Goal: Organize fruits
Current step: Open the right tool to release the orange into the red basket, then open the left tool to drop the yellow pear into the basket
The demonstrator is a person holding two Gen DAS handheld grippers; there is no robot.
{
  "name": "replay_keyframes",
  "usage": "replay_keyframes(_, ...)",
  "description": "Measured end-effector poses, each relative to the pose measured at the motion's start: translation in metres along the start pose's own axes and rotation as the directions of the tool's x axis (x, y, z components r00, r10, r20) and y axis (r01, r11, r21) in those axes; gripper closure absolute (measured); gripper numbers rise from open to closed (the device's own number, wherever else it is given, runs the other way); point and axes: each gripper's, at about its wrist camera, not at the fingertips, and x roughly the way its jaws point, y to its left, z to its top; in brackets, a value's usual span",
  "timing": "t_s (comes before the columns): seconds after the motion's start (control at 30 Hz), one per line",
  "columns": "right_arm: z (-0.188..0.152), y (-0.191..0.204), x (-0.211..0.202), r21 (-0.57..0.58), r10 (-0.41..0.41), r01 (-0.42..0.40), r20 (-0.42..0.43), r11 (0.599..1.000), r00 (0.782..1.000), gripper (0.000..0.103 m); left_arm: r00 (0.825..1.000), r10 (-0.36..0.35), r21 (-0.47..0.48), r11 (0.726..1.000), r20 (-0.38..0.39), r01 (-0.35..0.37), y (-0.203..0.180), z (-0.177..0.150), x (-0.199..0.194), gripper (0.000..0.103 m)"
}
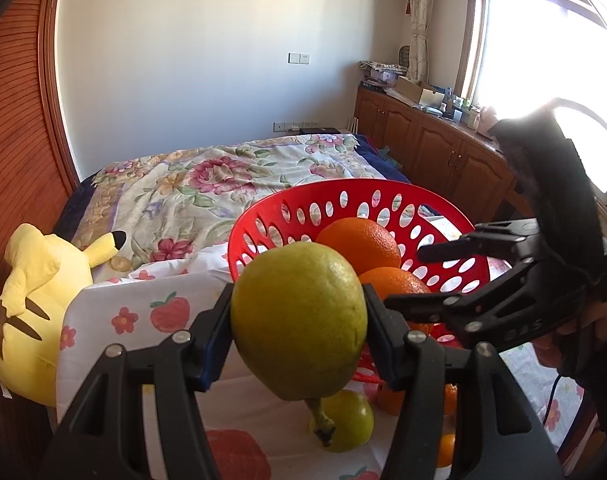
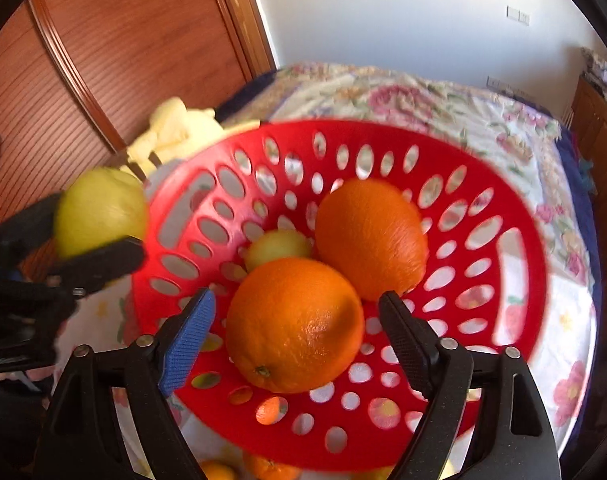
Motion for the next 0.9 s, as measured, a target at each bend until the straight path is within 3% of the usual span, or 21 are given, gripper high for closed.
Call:
replay_keyframes(0.53,-0.020,-0.030,-0.041,0.023,-0.054,0.051,0.150,0.998,0.987,0.017,0.996,0.065,0.038,0.997,-0.065,-0.063,-0.013,0.029,0.047,0.045)
replay_keyframes(0.9,-0.025,-0.038,-0.047,0.015,-0.023,0.021,0.200,1.000,0.979,0.017,0.980,0.139,0.088,0.988,-0.143,-0.128,-0.023,0.051,0.086,0.045)
